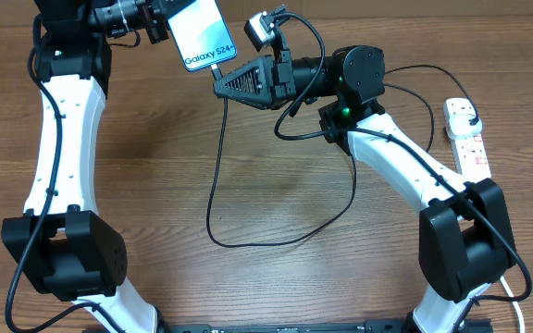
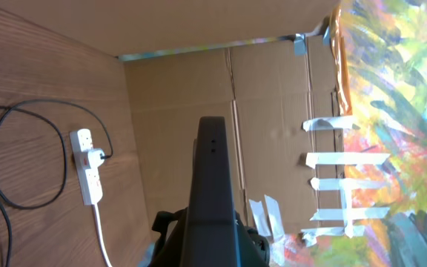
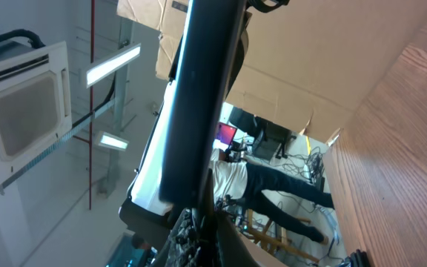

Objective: Plug charger to phone and switch on socket

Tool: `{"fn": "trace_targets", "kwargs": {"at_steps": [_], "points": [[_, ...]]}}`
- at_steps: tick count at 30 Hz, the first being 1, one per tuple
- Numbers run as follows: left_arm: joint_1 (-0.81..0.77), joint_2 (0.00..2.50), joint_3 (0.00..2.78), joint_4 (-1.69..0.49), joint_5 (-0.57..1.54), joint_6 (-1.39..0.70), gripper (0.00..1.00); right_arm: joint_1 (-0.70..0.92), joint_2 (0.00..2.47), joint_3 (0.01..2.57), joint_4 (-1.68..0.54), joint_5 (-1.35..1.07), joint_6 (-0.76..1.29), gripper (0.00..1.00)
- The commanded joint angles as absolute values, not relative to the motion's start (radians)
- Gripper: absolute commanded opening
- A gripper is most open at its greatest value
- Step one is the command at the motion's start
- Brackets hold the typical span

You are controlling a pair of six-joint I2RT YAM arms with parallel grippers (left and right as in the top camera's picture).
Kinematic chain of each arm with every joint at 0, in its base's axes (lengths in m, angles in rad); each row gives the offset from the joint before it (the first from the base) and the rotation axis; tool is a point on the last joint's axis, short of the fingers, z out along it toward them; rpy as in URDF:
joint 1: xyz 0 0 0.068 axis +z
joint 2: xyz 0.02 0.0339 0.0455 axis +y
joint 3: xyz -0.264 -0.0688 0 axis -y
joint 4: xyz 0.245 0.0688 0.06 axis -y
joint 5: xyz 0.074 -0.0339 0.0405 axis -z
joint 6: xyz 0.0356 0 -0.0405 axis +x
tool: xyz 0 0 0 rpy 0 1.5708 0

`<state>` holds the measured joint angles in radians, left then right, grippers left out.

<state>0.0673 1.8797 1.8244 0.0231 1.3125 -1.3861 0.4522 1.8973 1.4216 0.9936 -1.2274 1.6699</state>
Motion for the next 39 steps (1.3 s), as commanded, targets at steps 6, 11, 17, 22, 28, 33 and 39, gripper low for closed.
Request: {"fn": "trace_targets", "kwargs": {"at_steps": [6,11,17,22,28,33,39], "points": [[0.027,1.864,1.842,0.030,1.353,-1.285,0.04,0.448,1.877,1.435,0.989,-1.176,1.664,0.04],[0.022,1.864,1.842,0.030,1.379,-1.272,0.04,0.448,1.877,1.435,0.989,-1.171,1.664,0.04],[0.017,1.864,1.842,0.030,1.439,-1.252,0.04,0.447,1.877,1.435,0.988,-1.164,1.663,0.04],[0.012,1.864,1.842,0.031,1.478,-1.251,0.05,0.447,1.877,1.435,0.945,-1.160,1.647,0.04],[0.005,1.864,1.842,0.030,1.488,-1.225,0.05,0.447,1.877,1.435,0.943,-1.158,1.645,0.04],[0.005,1.864,1.842,0.030,1.494,-1.225,0.05,0.447,1.877,1.435,0.944,-1.139,1.645,0.04],[0.005,1.864,1.842,0.030,1.494,-1.225,0.05,0.447,1.877,1.435,0.943,-1.126,1.645,0.04]]}}
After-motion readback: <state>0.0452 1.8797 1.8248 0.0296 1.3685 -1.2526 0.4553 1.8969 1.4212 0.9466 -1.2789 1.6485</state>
